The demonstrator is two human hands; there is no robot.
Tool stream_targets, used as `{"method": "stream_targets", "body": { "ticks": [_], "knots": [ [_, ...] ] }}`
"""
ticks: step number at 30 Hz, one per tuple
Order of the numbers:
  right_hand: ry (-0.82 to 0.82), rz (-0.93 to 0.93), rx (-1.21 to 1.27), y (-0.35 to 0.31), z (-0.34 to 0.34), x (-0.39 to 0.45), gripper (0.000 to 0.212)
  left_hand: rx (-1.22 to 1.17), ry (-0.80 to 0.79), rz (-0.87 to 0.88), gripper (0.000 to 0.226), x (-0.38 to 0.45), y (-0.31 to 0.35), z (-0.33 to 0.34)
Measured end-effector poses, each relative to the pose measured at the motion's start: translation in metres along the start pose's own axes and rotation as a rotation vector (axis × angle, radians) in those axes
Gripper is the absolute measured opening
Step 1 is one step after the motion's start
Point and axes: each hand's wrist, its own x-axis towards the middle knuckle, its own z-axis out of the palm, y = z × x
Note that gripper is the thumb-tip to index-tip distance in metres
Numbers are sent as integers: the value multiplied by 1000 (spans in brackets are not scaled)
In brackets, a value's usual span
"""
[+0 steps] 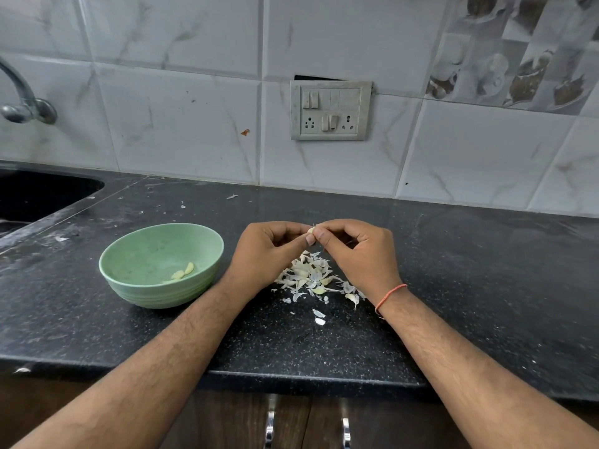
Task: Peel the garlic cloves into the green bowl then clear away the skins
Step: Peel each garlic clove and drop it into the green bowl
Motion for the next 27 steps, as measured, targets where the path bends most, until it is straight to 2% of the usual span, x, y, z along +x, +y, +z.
{"method": "stream_targets", "body": {
  "ticks": [8,17,21,27],
  "knots": [
    [-16,22,24,5,4,1,6,-72,-35,-60,15,2,-4,-1],
    [-82,268,385,11,4,4,8,-88,-74,-58,16,1,-5,-1],
    [-106,300,321,13,7,4,10,-67,-68,-75,13,1,-4,1],
    [-122,237,240,8,0,4,11,-37,66,-73,6,3,-3,0]
  ]
}}
